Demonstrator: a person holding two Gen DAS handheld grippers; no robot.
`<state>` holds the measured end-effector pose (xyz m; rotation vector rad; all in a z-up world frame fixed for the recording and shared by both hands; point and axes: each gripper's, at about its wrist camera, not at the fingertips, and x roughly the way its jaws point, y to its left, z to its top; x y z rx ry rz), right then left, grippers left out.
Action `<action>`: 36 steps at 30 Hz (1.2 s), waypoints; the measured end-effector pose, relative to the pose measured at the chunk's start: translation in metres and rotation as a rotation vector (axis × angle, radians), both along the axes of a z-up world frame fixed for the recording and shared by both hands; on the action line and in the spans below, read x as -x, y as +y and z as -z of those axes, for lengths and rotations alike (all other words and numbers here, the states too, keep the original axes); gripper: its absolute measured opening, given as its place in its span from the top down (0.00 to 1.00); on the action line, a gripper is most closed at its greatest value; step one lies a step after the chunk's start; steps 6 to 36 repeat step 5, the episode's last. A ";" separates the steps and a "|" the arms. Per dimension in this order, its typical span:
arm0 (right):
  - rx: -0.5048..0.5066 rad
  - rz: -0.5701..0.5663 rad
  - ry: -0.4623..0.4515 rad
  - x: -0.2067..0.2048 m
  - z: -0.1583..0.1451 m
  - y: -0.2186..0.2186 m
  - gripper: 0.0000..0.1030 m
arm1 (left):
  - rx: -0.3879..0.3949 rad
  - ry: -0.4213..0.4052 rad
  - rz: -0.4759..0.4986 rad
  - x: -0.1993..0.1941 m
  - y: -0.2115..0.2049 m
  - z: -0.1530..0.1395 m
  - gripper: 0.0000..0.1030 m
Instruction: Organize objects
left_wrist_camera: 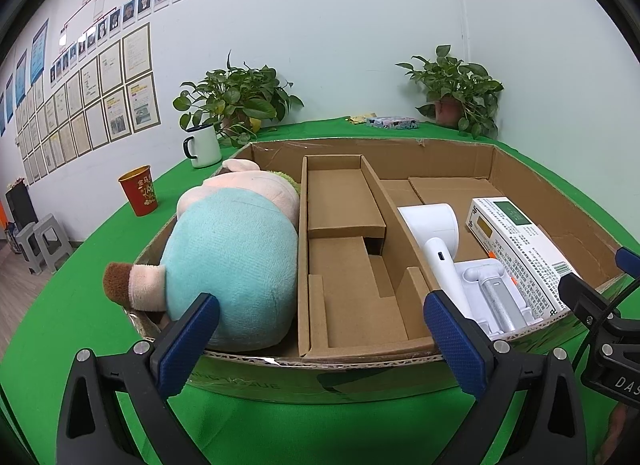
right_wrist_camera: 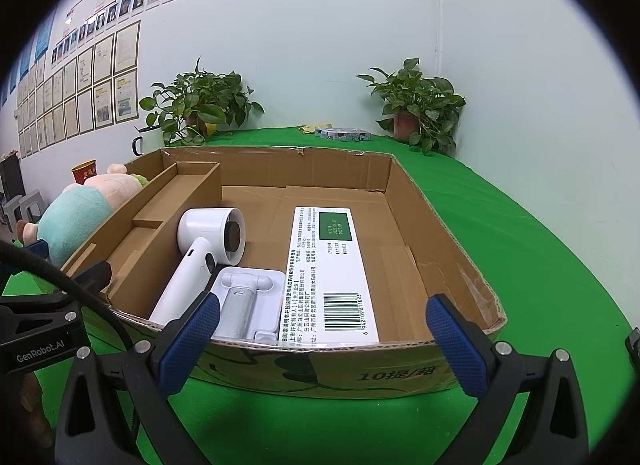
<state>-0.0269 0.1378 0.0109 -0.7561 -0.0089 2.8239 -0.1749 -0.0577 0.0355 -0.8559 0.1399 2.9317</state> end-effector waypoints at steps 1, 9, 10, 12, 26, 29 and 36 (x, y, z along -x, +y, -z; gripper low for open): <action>0.000 0.000 0.000 0.000 0.000 0.000 0.01 | 0.000 0.000 0.000 0.000 0.000 0.000 0.00; -0.001 0.001 0.000 0.000 0.000 0.000 0.01 | 0.000 0.000 0.000 0.000 0.000 0.000 0.00; -0.001 0.001 0.000 0.000 0.000 0.000 0.01 | 0.000 0.000 0.000 0.000 0.000 0.000 0.00; -0.001 0.001 0.000 0.000 0.000 0.000 0.01 | 0.000 0.000 0.000 0.000 0.000 0.000 0.00; -0.001 0.001 0.000 0.000 0.000 0.000 0.01 | 0.000 0.000 0.000 0.000 0.000 0.000 0.00; -0.001 0.001 0.000 0.000 0.000 0.000 0.01 | 0.000 0.000 0.000 0.000 0.000 0.000 0.00; -0.001 0.001 0.000 0.000 0.000 0.000 0.01 | 0.000 0.000 0.000 0.000 0.000 0.000 0.00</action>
